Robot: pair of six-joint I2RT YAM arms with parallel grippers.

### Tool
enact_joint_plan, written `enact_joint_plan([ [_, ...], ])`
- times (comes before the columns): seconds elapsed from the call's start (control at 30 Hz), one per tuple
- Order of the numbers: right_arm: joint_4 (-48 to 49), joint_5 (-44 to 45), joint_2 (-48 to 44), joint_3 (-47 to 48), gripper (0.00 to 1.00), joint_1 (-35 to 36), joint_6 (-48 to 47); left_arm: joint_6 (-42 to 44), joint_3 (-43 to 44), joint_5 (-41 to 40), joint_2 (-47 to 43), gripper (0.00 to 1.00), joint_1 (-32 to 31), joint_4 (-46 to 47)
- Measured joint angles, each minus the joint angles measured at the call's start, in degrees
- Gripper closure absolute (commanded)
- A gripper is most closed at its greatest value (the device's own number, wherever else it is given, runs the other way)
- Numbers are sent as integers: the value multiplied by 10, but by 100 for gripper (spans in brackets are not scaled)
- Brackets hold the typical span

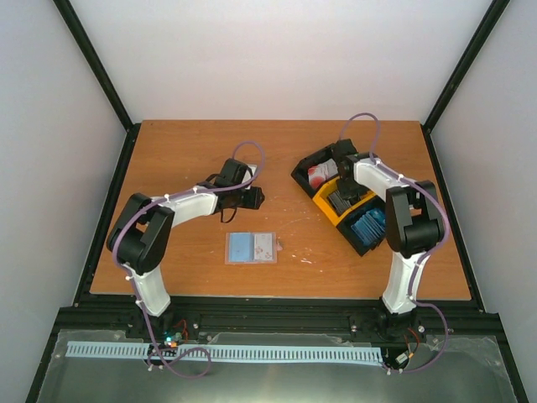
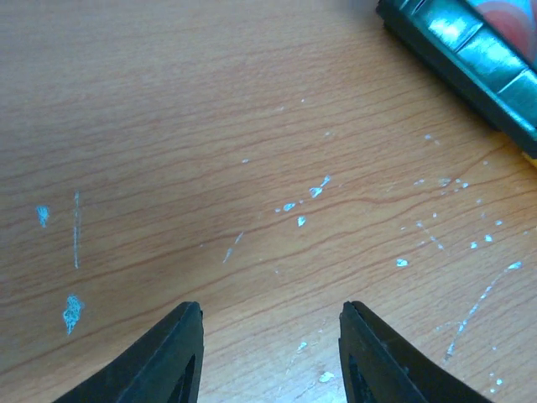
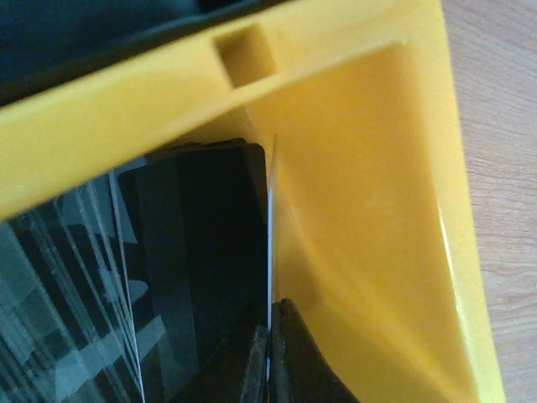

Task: Put the credit cards into the card holder
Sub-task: Pick up the credit card from the storage box.

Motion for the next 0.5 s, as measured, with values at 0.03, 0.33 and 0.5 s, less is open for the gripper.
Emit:
enact_joint_plan([
  [0.03, 0, 2, -7, -3, 97, 4, 0, 0, -1, 0, -5, 53, 0, 0],
  [0.33, -17, -20, -191, -54, 97, 18, 28, -1, -21, 6, -62, 44, 0, 5],
  [0.5, -27, -82, -305, -63, 97, 18, 49, -2, -42, 12, -101, 30, 0, 10],
])
